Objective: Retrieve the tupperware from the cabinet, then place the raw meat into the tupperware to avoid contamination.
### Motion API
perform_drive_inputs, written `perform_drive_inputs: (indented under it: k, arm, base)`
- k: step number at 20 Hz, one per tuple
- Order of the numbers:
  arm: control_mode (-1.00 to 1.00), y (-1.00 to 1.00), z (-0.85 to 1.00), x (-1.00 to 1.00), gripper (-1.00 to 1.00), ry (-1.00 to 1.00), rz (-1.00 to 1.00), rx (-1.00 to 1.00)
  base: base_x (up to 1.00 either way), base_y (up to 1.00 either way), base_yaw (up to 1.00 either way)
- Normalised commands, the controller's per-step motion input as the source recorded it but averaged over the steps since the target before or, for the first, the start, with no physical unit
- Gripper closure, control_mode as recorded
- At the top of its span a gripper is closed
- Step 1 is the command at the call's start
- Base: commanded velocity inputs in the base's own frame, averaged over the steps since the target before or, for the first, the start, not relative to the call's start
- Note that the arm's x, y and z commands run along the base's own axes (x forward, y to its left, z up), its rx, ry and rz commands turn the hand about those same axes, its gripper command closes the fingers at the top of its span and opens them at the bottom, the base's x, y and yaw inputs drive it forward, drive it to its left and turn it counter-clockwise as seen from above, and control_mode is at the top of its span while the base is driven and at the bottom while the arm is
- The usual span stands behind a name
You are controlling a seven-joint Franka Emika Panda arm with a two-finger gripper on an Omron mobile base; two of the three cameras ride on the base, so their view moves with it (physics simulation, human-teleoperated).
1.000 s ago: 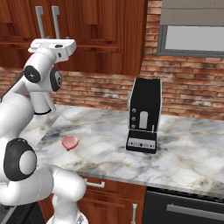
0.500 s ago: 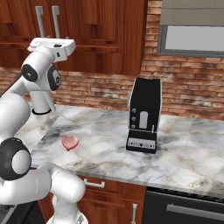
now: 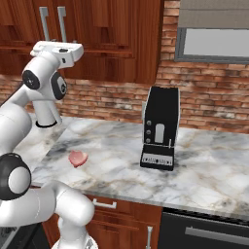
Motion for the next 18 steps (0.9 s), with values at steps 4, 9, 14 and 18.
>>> perform_drive_inputs:
  k: [4,9,14,18]
  arm:
    - [-1.0,0.0,-0.26,0.51,-1.0,0.0,0.0,0.0]
    - [-1.0,0.0,-0.29,0.52,1.0,0.0,0.0,0.0]
    - [-1.0,0.0,-0.23,0.44,1.0,0.0,0.0,0.0]
    - [-1.0,0.0,-0.12,0.32,1.0,0.0,0.0,0.0]
  base:
    - [0.0,0.0,0.0]
    - [0.0,0.0,0.0]
    - [0.0,0.0,0.0]
    - [0.0,0.0,0.0]
